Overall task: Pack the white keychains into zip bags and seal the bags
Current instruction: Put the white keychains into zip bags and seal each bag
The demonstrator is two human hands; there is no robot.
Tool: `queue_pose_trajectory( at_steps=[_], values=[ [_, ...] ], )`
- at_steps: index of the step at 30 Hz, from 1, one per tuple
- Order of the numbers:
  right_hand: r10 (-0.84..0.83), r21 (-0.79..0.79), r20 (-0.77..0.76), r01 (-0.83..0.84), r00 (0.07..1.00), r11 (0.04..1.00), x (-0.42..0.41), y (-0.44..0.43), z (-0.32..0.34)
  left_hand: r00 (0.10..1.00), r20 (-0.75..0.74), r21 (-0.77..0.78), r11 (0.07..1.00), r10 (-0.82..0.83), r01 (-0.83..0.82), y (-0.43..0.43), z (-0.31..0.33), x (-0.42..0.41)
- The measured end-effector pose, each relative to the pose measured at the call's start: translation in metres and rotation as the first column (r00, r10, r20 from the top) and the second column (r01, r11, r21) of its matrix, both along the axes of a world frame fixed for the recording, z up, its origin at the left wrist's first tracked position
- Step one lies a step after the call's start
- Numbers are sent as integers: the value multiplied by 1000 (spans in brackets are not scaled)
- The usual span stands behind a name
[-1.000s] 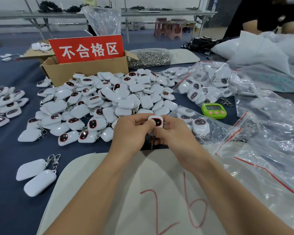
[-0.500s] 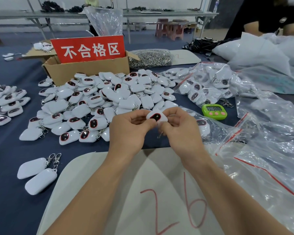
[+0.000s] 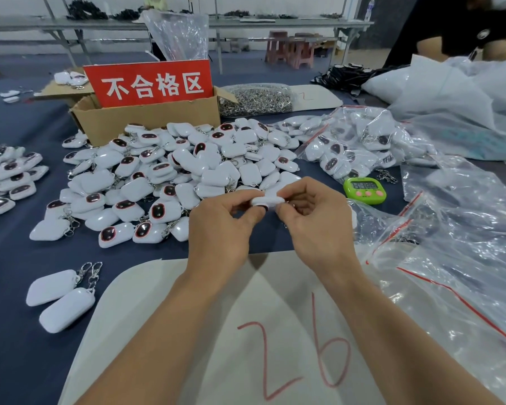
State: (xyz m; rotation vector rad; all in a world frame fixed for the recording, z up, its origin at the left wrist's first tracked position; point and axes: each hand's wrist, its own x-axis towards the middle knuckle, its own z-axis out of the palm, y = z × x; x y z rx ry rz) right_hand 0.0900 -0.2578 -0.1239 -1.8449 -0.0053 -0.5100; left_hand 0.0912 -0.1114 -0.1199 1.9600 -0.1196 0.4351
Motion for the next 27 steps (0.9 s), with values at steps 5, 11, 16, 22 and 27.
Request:
queue_pose_trajectory(
  at_steps=[5, 11, 16, 22, 27],
  values=[
    [16, -68, -67, -21, 998, 998, -2, 2, 2, 981, -160, -193, 978, -109, 77, 0, 1, 4],
    [97, -125, -121, -112, 988, 986, -6, 4, 0, 948, -284, -446, 895, -146, 5, 5, 7, 6],
    [88, -127, -167, -110, 982, 986, -7, 2, 2, 930, -263, -417, 900, -256, 130, 8, 13, 6],
    [77, -51, -170, -87, 982, 995, -9, 6, 6, 954, -238, -325, 941, -182, 98, 4, 8, 5],
    [103, 7, -106, -103, 989, 995, -11, 3, 11, 972, -199, -257, 963, -129, 76, -2, 2, 2]
  ],
)
